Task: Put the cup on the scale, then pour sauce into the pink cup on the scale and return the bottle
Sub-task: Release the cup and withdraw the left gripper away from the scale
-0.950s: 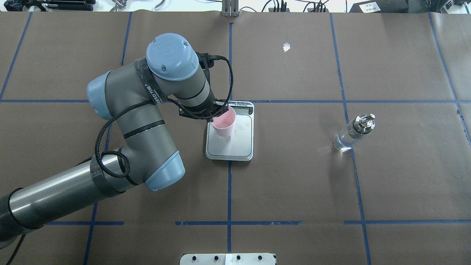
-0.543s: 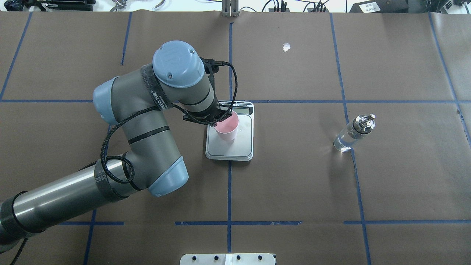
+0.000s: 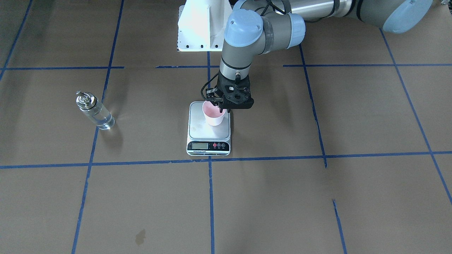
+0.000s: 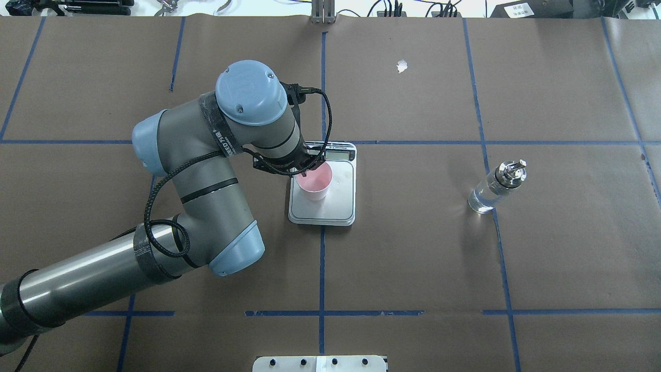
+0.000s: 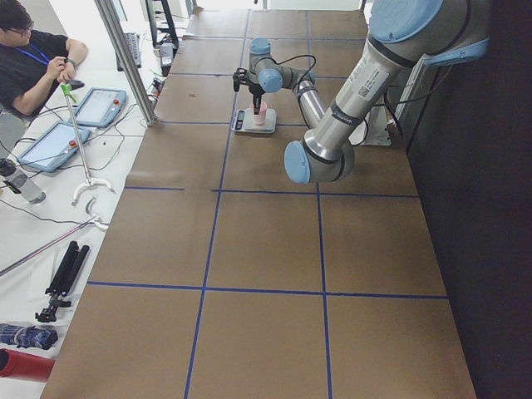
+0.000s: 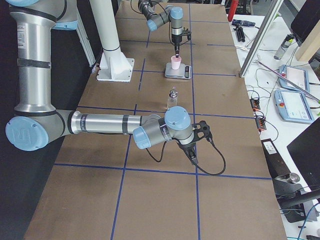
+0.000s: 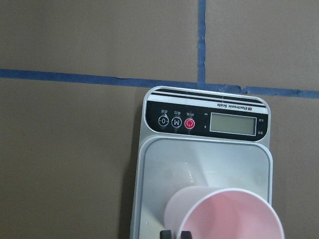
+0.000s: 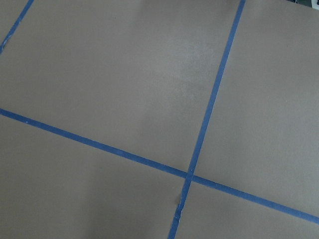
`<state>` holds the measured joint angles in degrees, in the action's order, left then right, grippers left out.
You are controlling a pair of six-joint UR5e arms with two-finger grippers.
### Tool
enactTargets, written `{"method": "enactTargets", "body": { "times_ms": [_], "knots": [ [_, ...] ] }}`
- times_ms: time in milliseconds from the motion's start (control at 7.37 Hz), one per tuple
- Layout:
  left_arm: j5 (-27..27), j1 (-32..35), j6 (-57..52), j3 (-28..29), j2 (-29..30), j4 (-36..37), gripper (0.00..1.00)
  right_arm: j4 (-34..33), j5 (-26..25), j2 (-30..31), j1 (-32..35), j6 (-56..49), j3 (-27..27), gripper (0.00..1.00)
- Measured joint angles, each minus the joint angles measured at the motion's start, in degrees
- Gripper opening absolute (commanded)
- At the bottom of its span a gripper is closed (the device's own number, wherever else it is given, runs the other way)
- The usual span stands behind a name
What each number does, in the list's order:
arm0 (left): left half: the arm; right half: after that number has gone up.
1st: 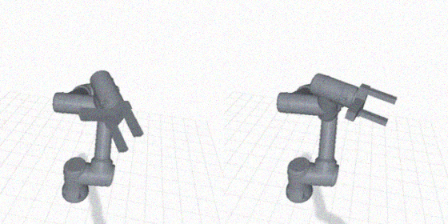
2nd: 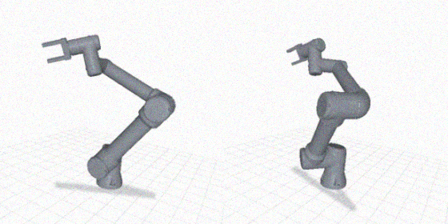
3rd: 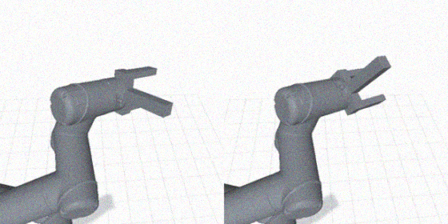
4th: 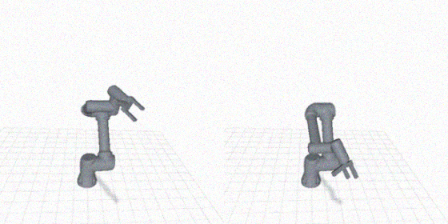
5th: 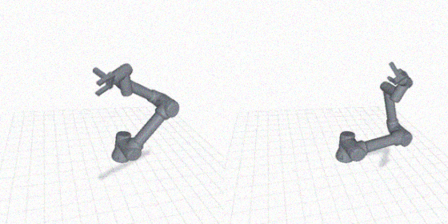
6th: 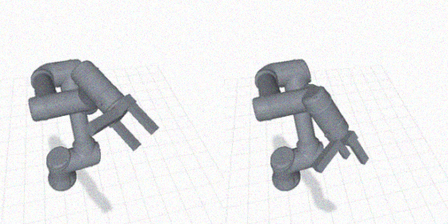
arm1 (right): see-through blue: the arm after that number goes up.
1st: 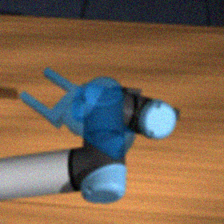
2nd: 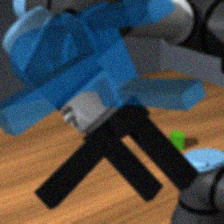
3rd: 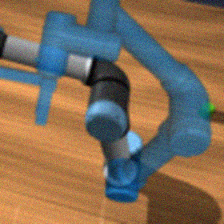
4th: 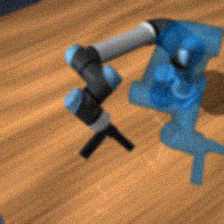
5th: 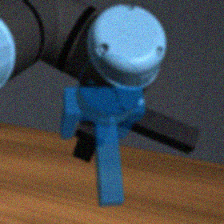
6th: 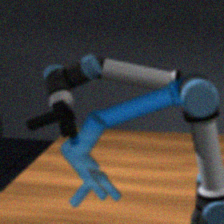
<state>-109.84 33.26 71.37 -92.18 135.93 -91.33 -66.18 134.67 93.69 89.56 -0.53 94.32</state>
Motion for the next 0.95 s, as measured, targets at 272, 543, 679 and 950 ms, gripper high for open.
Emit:
{"method": "enactTargets", "body": {
  "times_ms": [272, 543, 679, 950],
  "knots": [
    [0.2, 0.1, -1.4, -1.1, -0.4, 0.1, 1.0, 0.0, 0.1, -0.1, 0.0, 0.0, 0.3, 1.0],
    [0.2, 2.4, -7.2, -5.6, -2.1, 1.8, 1.0, 1.3, 0.3, -0.5, -0.3, 0.0, 1.4, 1.0],
    [0.0, 5.0, -12.5, -8.8, -4.2, 3.5, 1.0, 4.4, 0.5, -0.7, -1.2, 0.9, 1.8, 1.0],
    [-2.0, 14.1, -28.3, -13.1, -10.0, 6.0, 1.0, 14.2, 0.4, -0.5, -5.3, 13.3, 2.5, 1.0]
  ]
}}
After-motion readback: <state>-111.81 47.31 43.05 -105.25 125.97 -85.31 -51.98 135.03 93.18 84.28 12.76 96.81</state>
